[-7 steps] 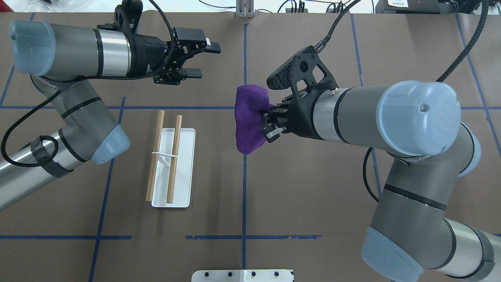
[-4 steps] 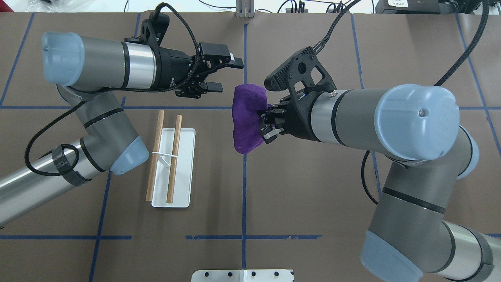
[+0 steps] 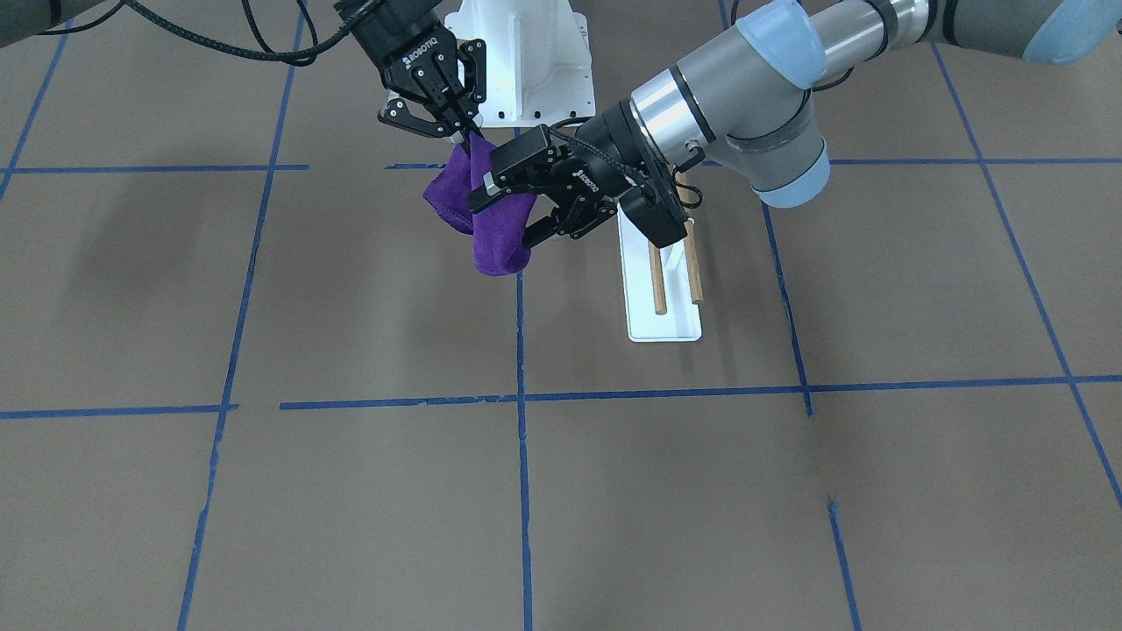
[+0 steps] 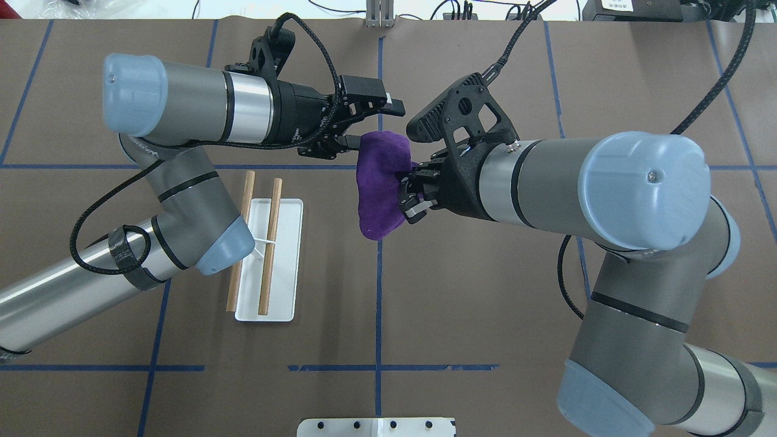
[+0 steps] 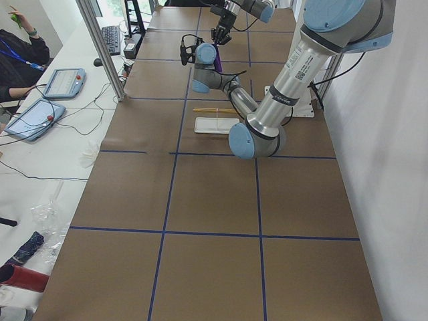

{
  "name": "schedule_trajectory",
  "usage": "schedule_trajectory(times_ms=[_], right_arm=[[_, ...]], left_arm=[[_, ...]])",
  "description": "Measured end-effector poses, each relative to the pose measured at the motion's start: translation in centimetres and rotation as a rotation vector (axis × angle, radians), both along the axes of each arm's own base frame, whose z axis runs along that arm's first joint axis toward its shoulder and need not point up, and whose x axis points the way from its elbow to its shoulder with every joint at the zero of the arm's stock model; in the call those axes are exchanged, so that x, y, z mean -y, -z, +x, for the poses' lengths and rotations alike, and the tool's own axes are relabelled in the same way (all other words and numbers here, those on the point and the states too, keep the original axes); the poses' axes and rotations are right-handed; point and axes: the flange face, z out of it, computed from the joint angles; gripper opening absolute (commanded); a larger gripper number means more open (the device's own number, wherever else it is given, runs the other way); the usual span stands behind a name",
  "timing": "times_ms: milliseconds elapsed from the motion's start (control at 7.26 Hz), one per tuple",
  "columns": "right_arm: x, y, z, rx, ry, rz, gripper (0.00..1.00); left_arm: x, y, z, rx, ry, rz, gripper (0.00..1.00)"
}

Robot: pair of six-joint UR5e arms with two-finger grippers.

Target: Hang towel on rack

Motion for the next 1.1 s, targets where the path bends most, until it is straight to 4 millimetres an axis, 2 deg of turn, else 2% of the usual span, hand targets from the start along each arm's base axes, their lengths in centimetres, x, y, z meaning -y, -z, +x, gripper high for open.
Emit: schedule_trajectory(times_ms=[413,689,826,964,1102], right_arm=[[0.0,-0.1,-0.1,-0.002,0.001,-0.001,0.00],[0.1,-0.3,-0.1,-0.007,0.001,-0.001,0.00],[0.1,-0.3,-0.1,-0.009,0.000,-0.002,0.00],[0.1,-0.4,-0.1,-0.009,0.000,-0.002,0.00],[0.1,-0.4,-0.1,-0.010,0.000,-0.003,0.00]], left_arm=[[-0.5,-0.1,0.7,0.005,-0.013,0.009,0.96],[-0.9,-0.3,0.9,0.012,-0.042,0.013,0.92],[-1.1,-0.4,0.9,0.015,-0.056,0.015,0.84],[-1.1,-0.4,0.9,0.017,-0.063,0.016,0.67],[-1.2,-0.5,1.0,0.019,-0.070,0.017,0.46]])
